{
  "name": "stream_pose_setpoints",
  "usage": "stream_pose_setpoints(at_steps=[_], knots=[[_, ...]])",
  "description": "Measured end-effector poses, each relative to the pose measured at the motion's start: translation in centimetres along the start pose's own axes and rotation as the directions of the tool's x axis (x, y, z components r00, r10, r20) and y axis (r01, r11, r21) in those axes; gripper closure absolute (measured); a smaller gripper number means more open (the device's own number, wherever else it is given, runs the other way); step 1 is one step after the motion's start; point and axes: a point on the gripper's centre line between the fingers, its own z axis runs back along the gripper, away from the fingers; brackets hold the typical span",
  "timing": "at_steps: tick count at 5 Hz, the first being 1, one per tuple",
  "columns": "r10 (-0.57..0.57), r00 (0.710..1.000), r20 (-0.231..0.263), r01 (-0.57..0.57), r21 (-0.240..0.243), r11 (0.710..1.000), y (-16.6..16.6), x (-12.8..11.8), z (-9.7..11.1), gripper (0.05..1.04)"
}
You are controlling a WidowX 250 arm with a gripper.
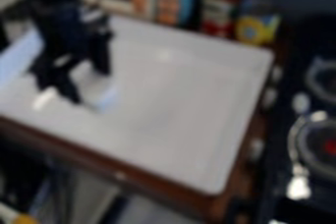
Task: Sweep into pile
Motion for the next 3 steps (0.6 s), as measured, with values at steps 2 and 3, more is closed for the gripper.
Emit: stream_pose_setpoints(at_steps=[2,3], knots=[[0.17,0.985,0.019,-0.17,0.022,0.985,5.4,1.6,-4.0,0.346],[0.253,0.967,0.037,-0.253,-0.001,0.967,6.9,2.8,-4.9,0.346]])
